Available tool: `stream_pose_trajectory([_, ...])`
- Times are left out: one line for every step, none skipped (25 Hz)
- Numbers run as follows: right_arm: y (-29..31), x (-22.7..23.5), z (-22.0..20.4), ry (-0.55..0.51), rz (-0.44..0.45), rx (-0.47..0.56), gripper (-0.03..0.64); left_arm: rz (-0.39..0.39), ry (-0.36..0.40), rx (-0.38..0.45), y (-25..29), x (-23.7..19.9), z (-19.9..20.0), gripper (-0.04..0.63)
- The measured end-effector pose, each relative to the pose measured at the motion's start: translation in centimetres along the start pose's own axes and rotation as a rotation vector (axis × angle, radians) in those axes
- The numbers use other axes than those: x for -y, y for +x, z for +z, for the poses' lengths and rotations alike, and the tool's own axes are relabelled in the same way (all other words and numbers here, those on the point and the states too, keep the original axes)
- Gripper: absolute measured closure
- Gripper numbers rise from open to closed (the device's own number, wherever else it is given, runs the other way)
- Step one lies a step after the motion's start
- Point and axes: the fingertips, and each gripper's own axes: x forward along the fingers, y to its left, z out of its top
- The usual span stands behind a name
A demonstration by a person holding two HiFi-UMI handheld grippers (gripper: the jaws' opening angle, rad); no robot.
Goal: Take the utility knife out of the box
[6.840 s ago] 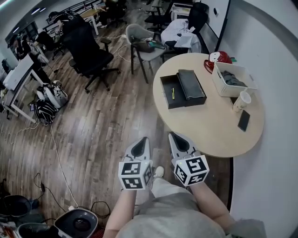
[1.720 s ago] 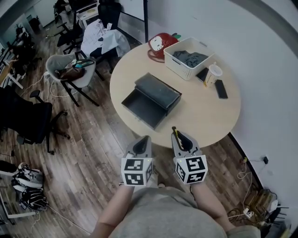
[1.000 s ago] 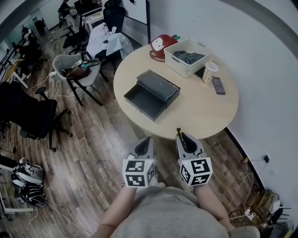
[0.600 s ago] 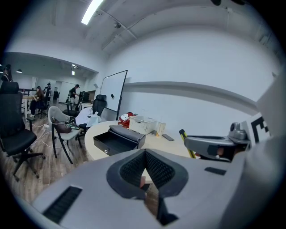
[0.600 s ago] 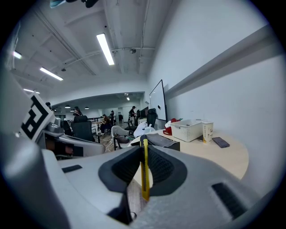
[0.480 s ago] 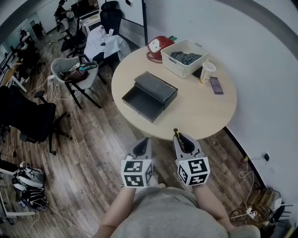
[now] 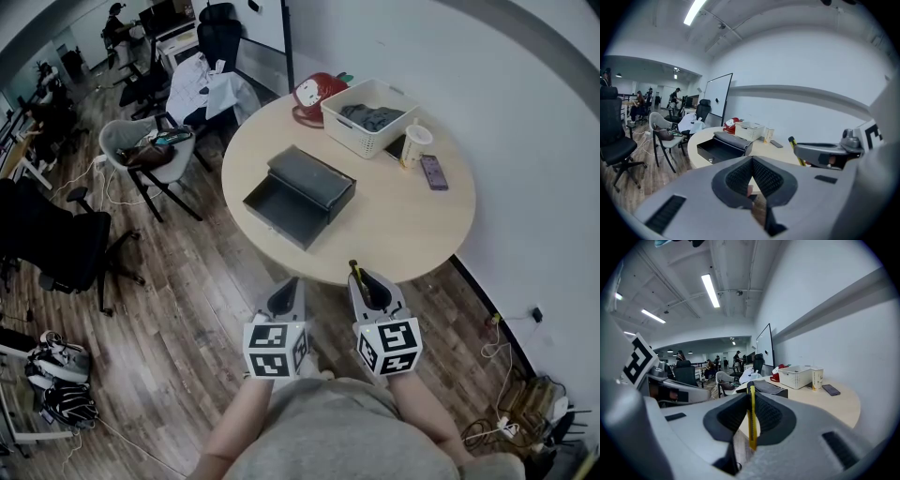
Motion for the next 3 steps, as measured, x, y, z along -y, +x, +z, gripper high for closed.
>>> stream_pose_trajectory([0.04, 0.09, 0.06, 0.0, 0.0, 0.001, 0.571, 0.0, 0.0, -0.001, 0.09, 0.03, 0.07, 0.595])
stream_pose_trajectory([0.06, 0.16, 0.13, 0.0, -0.001, 0.001, 0.571, -0.001, 0.001, -0.002, 0.16, 0.06, 0.13, 0.595])
stream_pose_trajectory([0.08, 0.23, 0.19, 0.0, -0.001, 0.002, 0.571, -0.001, 0.002, -0.003, 0.22, 0.1, 0.19, 0.595])
